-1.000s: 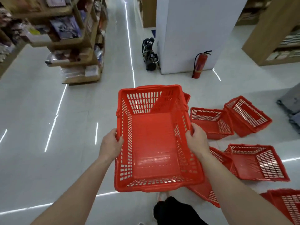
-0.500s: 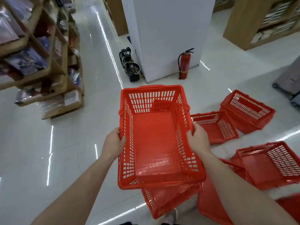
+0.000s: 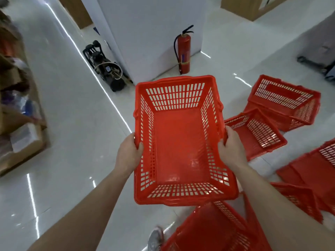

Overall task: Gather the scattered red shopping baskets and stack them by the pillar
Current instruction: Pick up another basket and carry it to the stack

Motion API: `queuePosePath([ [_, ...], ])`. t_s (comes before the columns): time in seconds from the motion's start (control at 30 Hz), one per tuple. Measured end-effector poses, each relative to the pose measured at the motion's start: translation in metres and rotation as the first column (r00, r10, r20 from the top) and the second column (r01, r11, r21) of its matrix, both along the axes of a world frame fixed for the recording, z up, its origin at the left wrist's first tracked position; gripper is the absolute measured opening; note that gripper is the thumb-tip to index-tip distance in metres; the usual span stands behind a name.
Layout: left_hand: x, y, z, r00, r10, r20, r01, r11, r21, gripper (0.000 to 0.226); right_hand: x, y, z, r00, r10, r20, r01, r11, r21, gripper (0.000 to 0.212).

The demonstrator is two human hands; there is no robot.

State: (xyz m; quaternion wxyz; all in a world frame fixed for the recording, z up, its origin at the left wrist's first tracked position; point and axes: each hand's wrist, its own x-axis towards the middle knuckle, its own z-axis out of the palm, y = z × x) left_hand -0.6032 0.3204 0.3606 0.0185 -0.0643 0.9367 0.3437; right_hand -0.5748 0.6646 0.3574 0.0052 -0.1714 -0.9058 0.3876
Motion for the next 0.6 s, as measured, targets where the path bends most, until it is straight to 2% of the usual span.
queuePosePath([
  [0.3,-0.069,-0.031,-0.161,0.995,-0.078,0.056,0.080,0.996,-0.044,0.025,-0.032,-0.038,-0.156,0.998,-0.032,0.056,0.036,0.997,-0.063,0.041],
  [0.43,-0.075,-0.032,-0.211,0.986,-0.107,0.125,0.111,0.994,-0.024,0.032,-0.045,-0.041,-0.192,0.993,-0.019,0.119,0.026,0.998,-0.061,0.044],
  [0.6,-0.066,-0.037,-0.237,0.973,-0.119,0.198,0.114,0.993,0.037,0.025,-0.044,-0.048,-0.217,0.966,0.016,0.259,0.009,0.995,-0.098,0.054],
])
